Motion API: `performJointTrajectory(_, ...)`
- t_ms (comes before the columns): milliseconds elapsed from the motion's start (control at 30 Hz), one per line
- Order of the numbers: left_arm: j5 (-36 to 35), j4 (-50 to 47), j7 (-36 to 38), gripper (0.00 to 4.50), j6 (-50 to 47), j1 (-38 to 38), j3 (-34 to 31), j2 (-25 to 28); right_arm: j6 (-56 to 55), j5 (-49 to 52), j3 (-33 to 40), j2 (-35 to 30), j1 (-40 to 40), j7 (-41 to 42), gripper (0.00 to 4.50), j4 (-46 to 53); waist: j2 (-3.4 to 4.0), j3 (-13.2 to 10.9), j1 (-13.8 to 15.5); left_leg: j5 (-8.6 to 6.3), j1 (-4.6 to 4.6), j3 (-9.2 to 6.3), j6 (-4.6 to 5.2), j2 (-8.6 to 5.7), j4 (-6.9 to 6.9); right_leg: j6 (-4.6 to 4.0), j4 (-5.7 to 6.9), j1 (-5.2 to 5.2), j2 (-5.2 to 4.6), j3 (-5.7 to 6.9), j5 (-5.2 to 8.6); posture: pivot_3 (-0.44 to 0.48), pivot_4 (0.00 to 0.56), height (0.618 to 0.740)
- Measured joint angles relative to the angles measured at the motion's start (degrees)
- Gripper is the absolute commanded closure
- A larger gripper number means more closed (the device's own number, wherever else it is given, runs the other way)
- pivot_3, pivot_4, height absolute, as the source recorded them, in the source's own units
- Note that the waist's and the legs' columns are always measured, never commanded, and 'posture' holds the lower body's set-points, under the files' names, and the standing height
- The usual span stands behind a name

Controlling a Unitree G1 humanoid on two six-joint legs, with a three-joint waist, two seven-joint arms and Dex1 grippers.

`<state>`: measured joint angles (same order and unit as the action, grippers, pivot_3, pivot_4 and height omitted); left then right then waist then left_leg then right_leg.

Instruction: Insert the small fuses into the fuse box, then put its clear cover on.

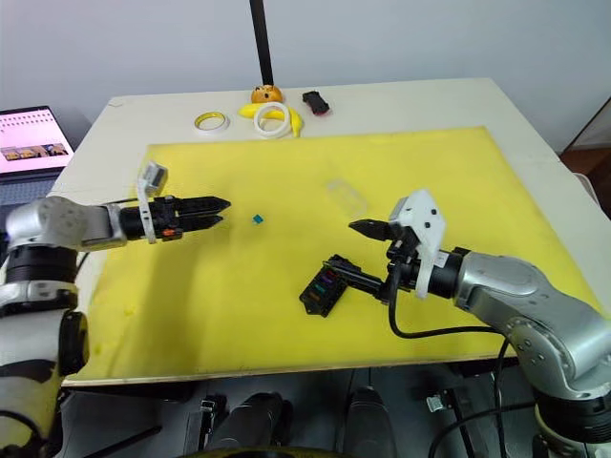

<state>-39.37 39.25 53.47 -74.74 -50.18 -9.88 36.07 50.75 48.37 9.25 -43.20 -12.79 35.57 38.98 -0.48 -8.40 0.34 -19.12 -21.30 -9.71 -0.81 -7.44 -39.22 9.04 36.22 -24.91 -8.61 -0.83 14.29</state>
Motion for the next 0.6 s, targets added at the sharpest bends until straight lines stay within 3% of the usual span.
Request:
performJointTrajectory(433, 4.28, 9.54, -0.09, 0.0, 5.3, -3.29, -0.16, -5.77, -2.12, -4.66, -4.56, 2.06, -2.08, -3.74, 0.11, -1.06, 0.0, 0.01, -0.9, 0.0, -0.03, -0.02, 0.0, -0.01, 0.01, 0.0, 0.06, -0.07, -0.02, 0.0, 0.0, 0.0, 0.15, 0.74)
performJointTrajectory(600, 4.37, 15.93, -2.01, 0.0, 8.01, -4.76, -4.59, -7.98, -2.67, -5.78, -4.65, 2.04, -2.11, -3.66, 0.11, -1.21, -0.02, 0.03, -0.12, 0.01, 0.0, -0.02, -0.01, -0.04, -0.09, 0.0, 0.06, 0.02, -0.02, -0.01, 0.0, 0.0, 0.15, 0.74)
